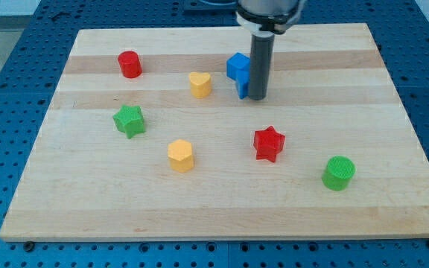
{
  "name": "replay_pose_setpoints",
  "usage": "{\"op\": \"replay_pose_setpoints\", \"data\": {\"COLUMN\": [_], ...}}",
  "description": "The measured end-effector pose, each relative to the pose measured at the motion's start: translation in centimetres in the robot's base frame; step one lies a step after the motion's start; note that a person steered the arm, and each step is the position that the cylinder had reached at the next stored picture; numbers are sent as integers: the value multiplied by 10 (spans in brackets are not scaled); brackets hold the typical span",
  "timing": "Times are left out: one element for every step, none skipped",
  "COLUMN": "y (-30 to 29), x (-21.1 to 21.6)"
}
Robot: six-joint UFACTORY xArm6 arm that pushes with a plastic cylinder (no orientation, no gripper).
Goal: Push the blue cube left a bit
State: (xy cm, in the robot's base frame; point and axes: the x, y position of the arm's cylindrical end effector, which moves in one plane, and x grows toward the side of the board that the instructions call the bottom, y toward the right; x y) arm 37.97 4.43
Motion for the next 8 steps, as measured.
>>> {"op": "replay_pose_setpoints", "data": {"y": [-25,-23,10,29,30,12,-18,-32], "x": [-7,-7,-7,-23,-48,-65,-68,-69]}}
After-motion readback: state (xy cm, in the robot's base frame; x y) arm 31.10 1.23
